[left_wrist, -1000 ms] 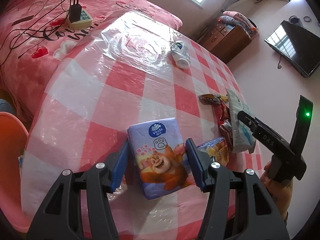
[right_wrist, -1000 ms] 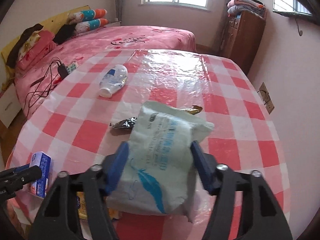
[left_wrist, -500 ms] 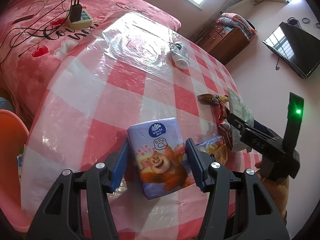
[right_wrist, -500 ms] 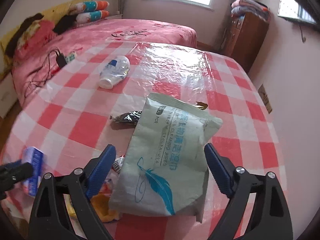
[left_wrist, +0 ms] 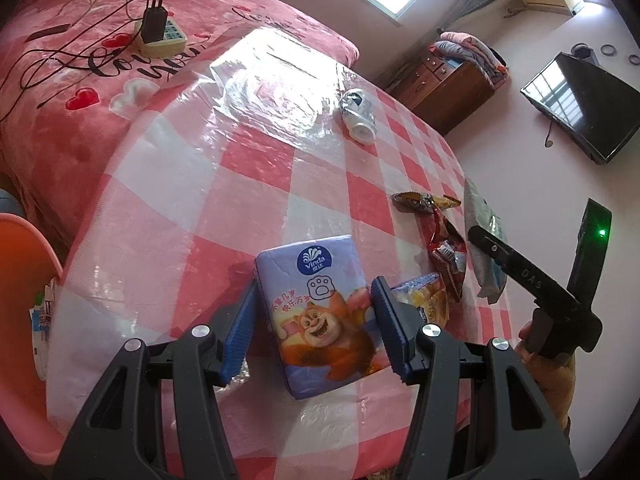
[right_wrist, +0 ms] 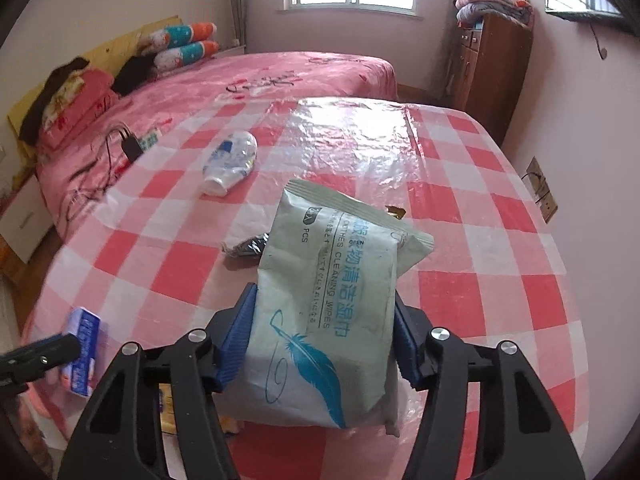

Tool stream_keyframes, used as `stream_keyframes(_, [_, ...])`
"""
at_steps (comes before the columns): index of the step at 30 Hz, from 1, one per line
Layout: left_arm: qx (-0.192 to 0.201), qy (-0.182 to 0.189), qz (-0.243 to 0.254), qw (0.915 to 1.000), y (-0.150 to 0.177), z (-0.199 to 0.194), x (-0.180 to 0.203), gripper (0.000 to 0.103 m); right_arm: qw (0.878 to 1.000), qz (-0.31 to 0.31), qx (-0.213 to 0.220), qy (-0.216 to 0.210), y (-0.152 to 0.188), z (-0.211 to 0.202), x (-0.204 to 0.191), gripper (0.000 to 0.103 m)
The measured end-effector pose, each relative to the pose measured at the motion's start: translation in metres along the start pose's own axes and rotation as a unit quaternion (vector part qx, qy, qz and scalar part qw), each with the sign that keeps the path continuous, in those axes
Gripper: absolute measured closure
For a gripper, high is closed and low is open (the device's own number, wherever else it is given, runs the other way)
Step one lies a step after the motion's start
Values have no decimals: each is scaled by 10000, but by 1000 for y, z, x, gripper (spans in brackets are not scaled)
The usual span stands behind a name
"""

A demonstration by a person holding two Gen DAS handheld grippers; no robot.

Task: Collect trash
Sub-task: 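Carry the tissue pack and wipes bag to the pink bucket and open both tools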

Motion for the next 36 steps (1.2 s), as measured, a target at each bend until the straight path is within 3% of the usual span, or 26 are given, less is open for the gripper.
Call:
stream_keyframes(6, [219,26,-18,9998,-6,-18,-5,45,9988,38,204,-448,-15,-25,-21,42])
stream_keyframes(9, [340,-4,-58,9994,-10,-29,-12,45,9955,67,204,-919,-21,-35,-42,42])
stream_keyframes(16, [676,-269,-249,9970,-17,-62,-43,45,9720,-125,-45,-2345,-26,-54,-127,42])
stream_keyframes(21, [922,-637,-477,9926,-17,-94,-80,45,9538,-535,-255,-2944,-20,-64,-193,42])
stream_keyframes(31, [1366,-1609,-1104,9712,-5,-158,-175,45,9076,-1504,-644,-3867,16,-82,-333,40])
stream_keyframes(33, [1410,-1799,-1279,9651,-1,-166,-195,41,8978,-1625,-710,-4031,23,-83,-352,36])
stream_keyframes(34, [1434,-1875,-1360,9622,2,-169,-203,38,8935,-1695,-757,-4090,28,-81,-366,28])
stream_keyframes(35, [1479,-1980,-1498,9573,5,-174,-213,34,8937,-1711,-779,-4074,31,-81,-371,21])
stream_keyframes(36, [1508,-2044,-1613,9537,8,-178,-221,32,8948,-1711,-804,-4045,34,-78,-375,21])
Point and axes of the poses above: each gripper's, at about its wrist camera, not at the fingertips, and z roughly the way its jaws point, x to its right, y to its underside, the point moved 8 cm from there along z, roughly the way its jaws point, and after that the axes turned 7 degrees about y, right-handed, at the moved point
